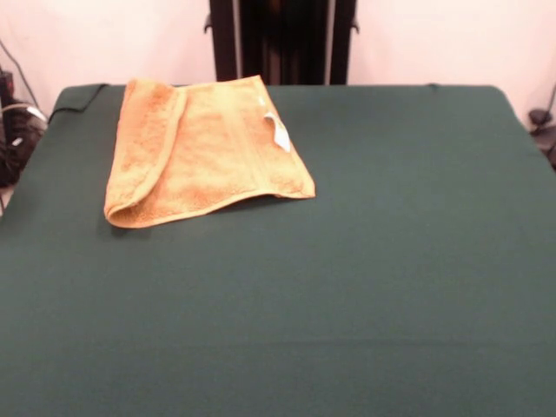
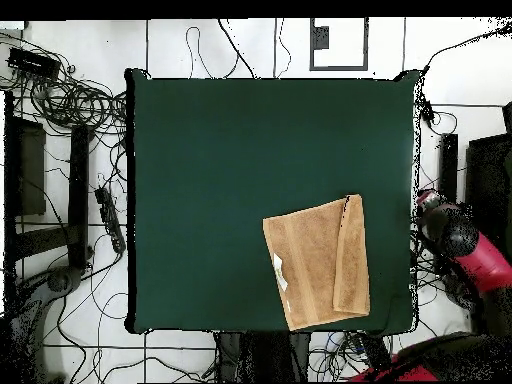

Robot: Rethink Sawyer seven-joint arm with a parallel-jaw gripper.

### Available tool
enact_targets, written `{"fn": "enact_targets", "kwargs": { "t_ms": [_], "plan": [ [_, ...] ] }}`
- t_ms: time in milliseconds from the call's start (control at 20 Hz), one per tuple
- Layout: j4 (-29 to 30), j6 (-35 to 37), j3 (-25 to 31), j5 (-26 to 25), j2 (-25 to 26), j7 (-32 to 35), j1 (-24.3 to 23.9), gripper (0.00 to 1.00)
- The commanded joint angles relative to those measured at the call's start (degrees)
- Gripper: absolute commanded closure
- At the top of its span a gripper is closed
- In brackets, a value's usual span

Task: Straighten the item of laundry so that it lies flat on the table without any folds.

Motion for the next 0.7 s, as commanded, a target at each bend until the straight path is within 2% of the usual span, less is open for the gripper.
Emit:
{"fn": "enact_targets", "kwargs": {
  "t_ms": [50, 400, 700],
  "plan": [
    [-5.0, -2.8, 1.6, 7.6, 11.3, 14.5, 4.8, 0.0],
    [-14.3, -0.5, 1.2, 16.4, 20.9, 13.5, 5.2, 0.0],
    [-21.2, -1.0, 2.7, 21.6, 27.6, 11.5, 4.7, 0.0]
  ]
}}
